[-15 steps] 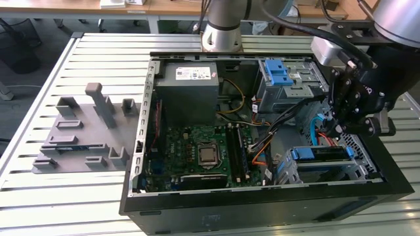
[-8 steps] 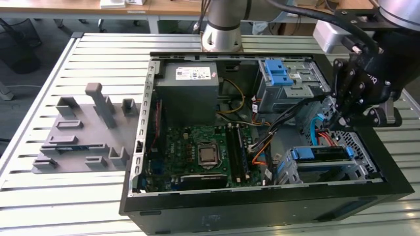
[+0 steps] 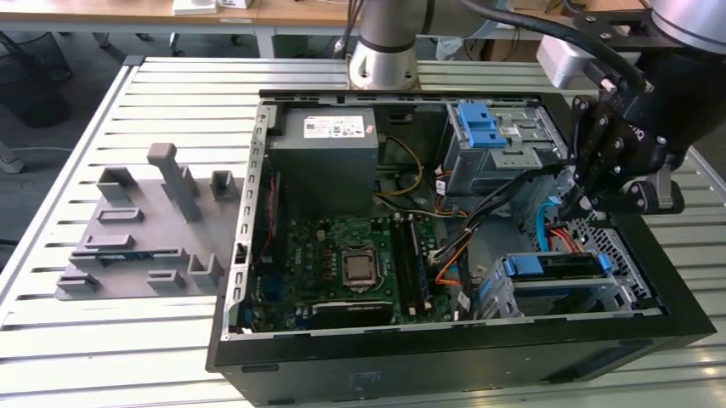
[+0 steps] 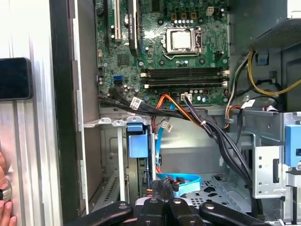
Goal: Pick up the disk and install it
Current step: 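Insert the second disk wire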
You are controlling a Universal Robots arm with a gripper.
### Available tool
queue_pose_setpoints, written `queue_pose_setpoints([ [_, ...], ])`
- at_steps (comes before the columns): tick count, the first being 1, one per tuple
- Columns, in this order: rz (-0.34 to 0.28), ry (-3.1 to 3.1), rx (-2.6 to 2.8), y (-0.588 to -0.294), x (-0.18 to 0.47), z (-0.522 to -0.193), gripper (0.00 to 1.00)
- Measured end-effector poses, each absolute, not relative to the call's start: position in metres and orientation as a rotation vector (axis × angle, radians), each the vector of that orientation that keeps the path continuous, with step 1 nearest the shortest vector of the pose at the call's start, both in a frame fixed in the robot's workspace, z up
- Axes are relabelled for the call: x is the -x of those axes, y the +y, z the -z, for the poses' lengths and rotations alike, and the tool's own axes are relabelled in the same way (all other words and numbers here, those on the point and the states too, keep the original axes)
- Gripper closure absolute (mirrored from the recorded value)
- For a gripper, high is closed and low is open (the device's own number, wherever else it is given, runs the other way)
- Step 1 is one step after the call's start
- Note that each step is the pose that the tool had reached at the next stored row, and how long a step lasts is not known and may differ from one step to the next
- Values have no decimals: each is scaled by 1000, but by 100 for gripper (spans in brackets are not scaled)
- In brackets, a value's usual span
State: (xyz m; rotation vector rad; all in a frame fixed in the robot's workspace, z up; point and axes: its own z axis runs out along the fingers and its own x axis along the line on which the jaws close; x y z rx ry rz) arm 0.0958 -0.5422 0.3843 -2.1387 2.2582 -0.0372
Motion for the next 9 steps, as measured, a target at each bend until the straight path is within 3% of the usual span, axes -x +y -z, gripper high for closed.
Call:
queue_pose_setpoints([
  [9, 35, 2257, 2138, -535, -94, -382, 89],
])
